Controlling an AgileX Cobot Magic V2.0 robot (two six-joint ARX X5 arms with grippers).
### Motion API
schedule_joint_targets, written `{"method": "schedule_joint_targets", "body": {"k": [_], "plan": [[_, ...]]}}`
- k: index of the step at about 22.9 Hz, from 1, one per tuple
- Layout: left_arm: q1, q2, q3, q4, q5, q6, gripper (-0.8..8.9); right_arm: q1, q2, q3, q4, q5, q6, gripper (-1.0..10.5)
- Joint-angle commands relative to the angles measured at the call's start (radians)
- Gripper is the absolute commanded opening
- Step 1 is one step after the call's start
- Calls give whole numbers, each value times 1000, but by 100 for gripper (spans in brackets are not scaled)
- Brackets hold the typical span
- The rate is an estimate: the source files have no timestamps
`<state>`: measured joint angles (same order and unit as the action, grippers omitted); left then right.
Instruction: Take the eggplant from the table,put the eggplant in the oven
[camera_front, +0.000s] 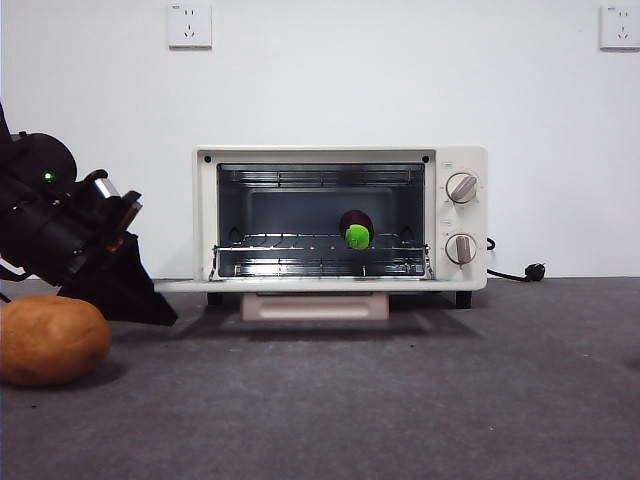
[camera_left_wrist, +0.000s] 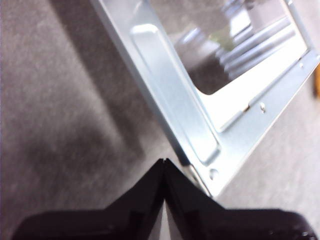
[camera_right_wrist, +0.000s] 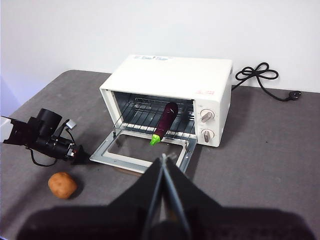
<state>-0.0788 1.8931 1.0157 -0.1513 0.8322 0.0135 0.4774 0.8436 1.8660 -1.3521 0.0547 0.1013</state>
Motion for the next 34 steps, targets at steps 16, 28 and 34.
{"method": "schedule_joint_targets", "body": {"k": [16, 28, 34], "plan": [[15, 7, 96, 130, 200, -184, -6, 2, -4, -6, -23, 2, 10, -12], [15, 7, 294, 131, 148, -221, -6, 2, -4, -6, -23, 2, 10, -12], [15, 7, 338, 173, 63, -220, -6, 2, -4, -6, -24, -2, 11, -12]]}}
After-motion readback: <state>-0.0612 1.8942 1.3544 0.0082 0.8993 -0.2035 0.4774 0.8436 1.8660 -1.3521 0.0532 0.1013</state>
